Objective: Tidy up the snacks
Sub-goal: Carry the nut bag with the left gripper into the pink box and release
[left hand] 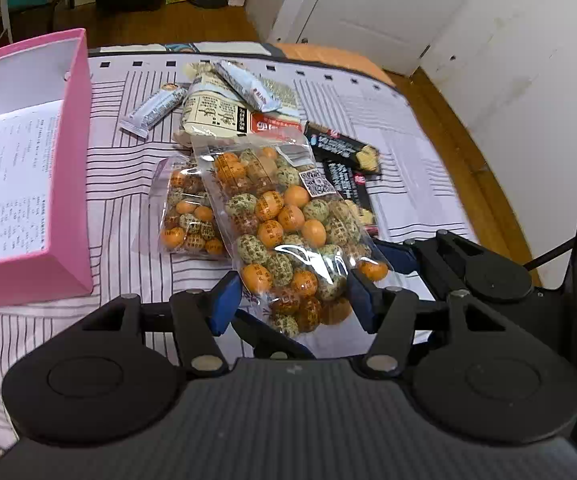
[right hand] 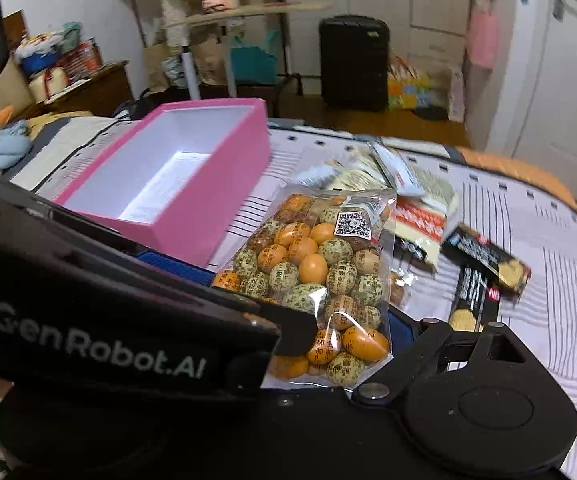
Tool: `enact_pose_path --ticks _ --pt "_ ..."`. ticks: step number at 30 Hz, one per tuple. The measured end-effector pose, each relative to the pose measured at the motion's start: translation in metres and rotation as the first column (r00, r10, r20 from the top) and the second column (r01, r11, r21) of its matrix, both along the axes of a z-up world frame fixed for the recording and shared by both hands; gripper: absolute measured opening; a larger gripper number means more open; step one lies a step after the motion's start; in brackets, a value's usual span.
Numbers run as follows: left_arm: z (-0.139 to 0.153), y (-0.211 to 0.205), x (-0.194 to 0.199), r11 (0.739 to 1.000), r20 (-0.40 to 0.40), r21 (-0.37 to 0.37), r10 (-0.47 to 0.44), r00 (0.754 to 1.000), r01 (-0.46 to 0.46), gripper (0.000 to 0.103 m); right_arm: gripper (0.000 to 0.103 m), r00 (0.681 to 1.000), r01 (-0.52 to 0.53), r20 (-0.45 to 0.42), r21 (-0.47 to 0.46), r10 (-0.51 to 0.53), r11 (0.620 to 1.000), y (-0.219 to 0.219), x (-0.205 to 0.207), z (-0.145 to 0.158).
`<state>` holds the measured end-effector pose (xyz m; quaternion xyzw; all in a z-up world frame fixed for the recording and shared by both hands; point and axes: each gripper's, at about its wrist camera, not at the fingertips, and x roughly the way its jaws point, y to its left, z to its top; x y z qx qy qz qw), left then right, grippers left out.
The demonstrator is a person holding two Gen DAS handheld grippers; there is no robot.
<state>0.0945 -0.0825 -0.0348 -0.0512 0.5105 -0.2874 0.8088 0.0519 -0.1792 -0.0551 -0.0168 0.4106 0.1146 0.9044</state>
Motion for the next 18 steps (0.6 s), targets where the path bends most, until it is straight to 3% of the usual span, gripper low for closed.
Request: enact_pose_path --ticks 11,18 --pt "0.049 0.055 -0.039 0.997 0.047 -0.015 0.07 0.996 -0.069 0.057 0.094 0.99 -0.11 0.088 -0.048 0.114 0.993 0.059 -0.024 0.043" --pt "0.072 0.097 -0.044 0.991 0.103 -0.019 0.13 0.986 -0.129 0.057 0.094 0.969 -0.197 0.141 -0.044 0.201 0.979 0.093 0.004 0.049"
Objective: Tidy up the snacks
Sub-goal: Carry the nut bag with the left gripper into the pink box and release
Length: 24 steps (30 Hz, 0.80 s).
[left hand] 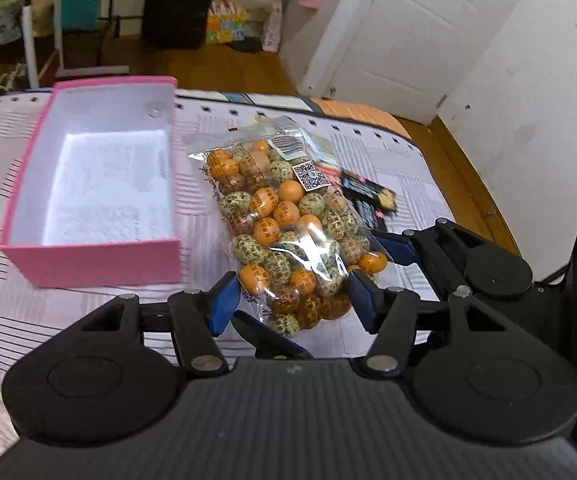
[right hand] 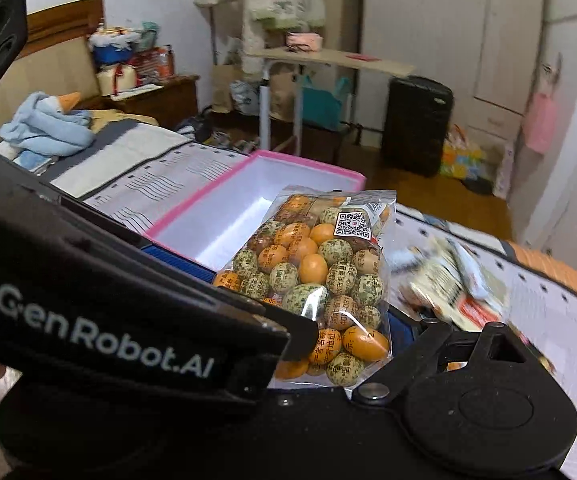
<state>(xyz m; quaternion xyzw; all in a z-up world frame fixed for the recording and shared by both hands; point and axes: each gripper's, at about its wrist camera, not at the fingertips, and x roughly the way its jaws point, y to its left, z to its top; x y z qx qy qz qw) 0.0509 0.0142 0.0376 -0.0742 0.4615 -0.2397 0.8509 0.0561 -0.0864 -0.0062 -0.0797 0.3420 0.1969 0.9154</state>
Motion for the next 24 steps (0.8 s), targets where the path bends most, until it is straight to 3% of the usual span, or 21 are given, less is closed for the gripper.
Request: enact_pose_path --ticks 6,13,18,24 --pt "-0.009 0.034 0.028 0.997 0.047 0.004 0.081 0.996 -0.082 0.058 0.094 0.998 -0.063 0.029 0.044 0.062 0.997 0.021 0.044 -0.026" --pt "-0.041 0.064 0.091 0.992 0.031 0.021 0.125 0.992 -0.125 0.058 0.095 0.995 -0.104 0.009 0.046 0.104 0.993 0.042 0.11 -0.053" --pt "-0.066 0.086 0.145 0.988 -0.006 -0.027 0.153 0.988 -0.153 0.058 0.096 0.99 -0.117 -0.073 0.016 0.118 0.993 0.051 0.165 -0.068" --pt "-0.102 0.099 0.198 0.984 -0.079 -0.1 0.14 0.987 -0.148 0.058 0.098 0.982 -0.115 -0.159 -0.055 0.105 0.992 0.062 0.2 -0.083"
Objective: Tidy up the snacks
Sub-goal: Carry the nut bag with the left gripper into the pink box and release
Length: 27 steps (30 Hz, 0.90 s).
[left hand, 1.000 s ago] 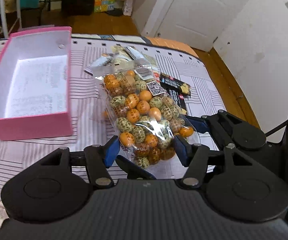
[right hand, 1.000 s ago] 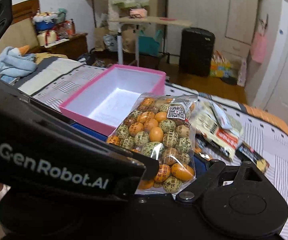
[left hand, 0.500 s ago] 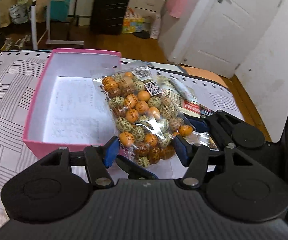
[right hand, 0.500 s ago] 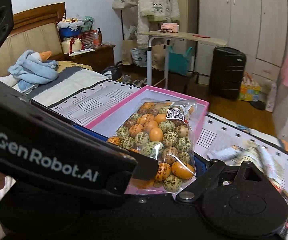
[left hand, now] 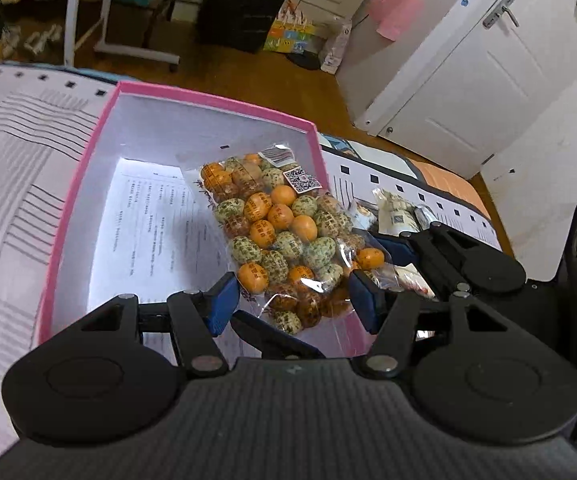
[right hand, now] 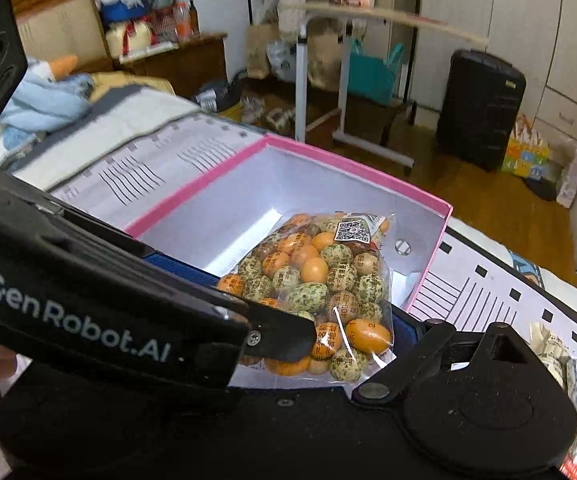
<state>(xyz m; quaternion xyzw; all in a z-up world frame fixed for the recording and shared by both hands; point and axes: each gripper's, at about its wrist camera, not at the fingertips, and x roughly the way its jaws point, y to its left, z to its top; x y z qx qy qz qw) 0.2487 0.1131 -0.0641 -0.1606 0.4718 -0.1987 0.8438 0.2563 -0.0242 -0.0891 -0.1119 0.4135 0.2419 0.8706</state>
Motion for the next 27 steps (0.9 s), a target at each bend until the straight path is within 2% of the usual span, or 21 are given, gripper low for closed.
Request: enact_pose_path --ticks 7,10,12,14,17,19,24,27 --pt "-0.031 0.015 0.038 0.994 -0.065 -0.105 -0.011 0.998 0.004 0.058 0.101 1.0 -0.031 -0.01 -0.182 0.03 0.983 0.029 0.018 -0.015" --pt "-0.041 0.02 0.047 0.992 -0.076 -0.126 0.004 0.997 -0.014 0.058 0.101 0.999 -0.043 -0.026 -0.191 0.039 0.981 0.033 0.024 -0.023" --pt "-0.049 0.02 0.049 0.991 -0.105 -0.125 0.038 0.994 -0.051 0.059 0.101 1.0 -0.031 -0.002 -0.182 0.031 0.983 0.031 0.02 -0.023" --pt "-0.055 0.019 0.049 0.993 -0.103 -0.079 0.08 0.991 -0.088 0.06 0.101 0.999 -0.03 0.034 -0.178 0.037 0.984 0.029 0.012 -0.018" --pt "-0.046 0.011 0.039 0.988 0.006 0.099 0.121 0.993 -0.121 0.061 0.101 0.994 -0.047 0.093 -0.166 0.063 0.985 0.022 -0.012 -0.001" --pt "-0.036 0.007 0.03 0.98 0.059 0.162 0.109 0.992 -0.118 0.063 0.101 0.989 -0.042 0.134 -0.129 0.059 0.991 0.011 -0.028 0.014" --pt "-0.002 0.011 0.002 0.983 0.128 0.161 0.071 0.989 -0.092 0.063 0.101 0.978 -0.023 0.205 -0.017 0.025 1.0 -0.029 -0.067 0.042" --pt "0.017 0.009 -0.016 0.981 0.16 0.18 0.046 0.986 -0.075 0.063 0.101 0.981 -0.099 0.173 0.05 0.089 0.994 -0.052 -0.083 0.053"
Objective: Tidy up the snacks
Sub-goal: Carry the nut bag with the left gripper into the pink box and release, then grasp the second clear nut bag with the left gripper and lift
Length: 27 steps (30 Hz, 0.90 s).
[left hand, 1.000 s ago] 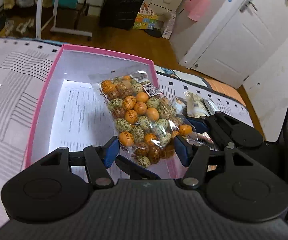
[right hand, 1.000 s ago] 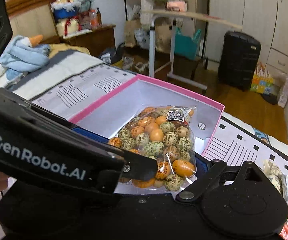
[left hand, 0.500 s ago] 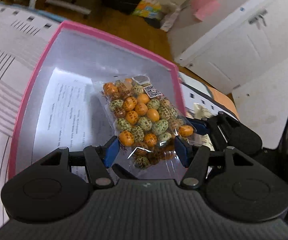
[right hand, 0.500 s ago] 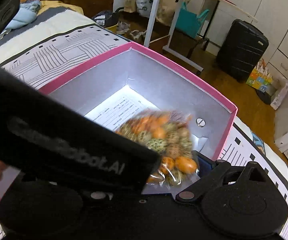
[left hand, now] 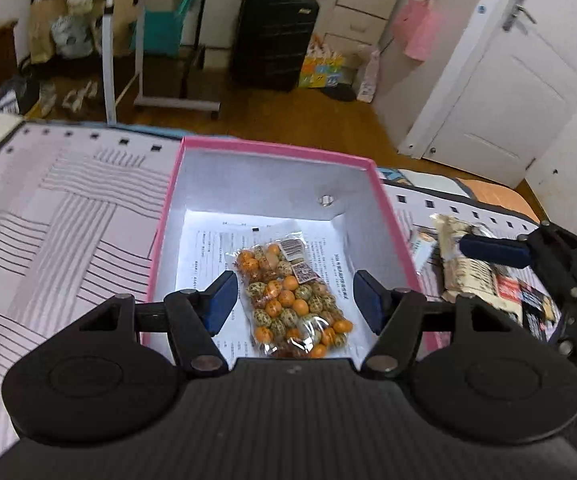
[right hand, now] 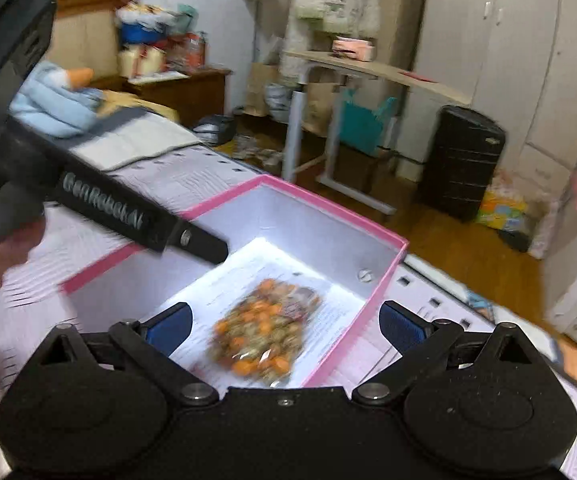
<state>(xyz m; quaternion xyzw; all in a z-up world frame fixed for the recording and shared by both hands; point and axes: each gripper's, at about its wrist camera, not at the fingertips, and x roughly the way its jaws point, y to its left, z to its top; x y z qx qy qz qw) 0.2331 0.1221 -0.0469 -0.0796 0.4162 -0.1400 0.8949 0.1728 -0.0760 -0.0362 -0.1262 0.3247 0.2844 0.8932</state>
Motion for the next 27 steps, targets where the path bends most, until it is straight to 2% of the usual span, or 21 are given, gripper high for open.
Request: enact_pose_path --ticks 6,9,12,18,21,24,27 --pt "0.038 -0.015 -0.033 0.998 0.043 0.009 -0.067 0.997 0.066 0.062 0.101 0.999 -0.006 -0.052 0.049 0.008 0.999 -0.045 -0.029 0.033" --pt "0.051 -0.029 -0.055 0.994 0.046 0.006 -0.108 0.993 0.108 0.062 0.101 0.998 -0.004 -0.058 0.022 0.005 1.0 -0.067 -0.044 0.039" --pt "0.052 -0.045 -0.072 0.991 0.007 -0.04 -0.126 0.992 0.126 0.062 0.1 0.998 -0.014 -0.056 -0.017 0.013 1.0 -0.087 -0.052 0.032" --pt "0.031 -0.09 -0.092 0.988 -0.042 -0.121 -0.102 0.994 0.096 0.062 0.099 0.996 -0.06 -0.072 -0.04 0.057 0.997 -0.117 -0.063 -0.01" --pt "0.01 -0.117 -0.095 0.988 -0.074 -0.122 -0.106 0.992 0.096 0.061 0.099 0.994 -0.09 -0.065 -0.101 0.083 0.991 -0.12 -0.064 -0.039" --pt "-0.015 -0.141 -0.096 0.986 -0.115 -0.139 -0.11 0.987 0.093 0.061 0.099 0.991 -0.107 -0.094 -0.143 0.094 0.984 -0.122 -0.061 -0.065" --pt "-0.042 -0.149 -0.098 0.983 -0.179 -0.171 -0.093 0.979 0.062 0.06 0.098 0.986 -0.159 -0.084 -0.228 0.143 0.961 -0.121 -0.062 -0.079"
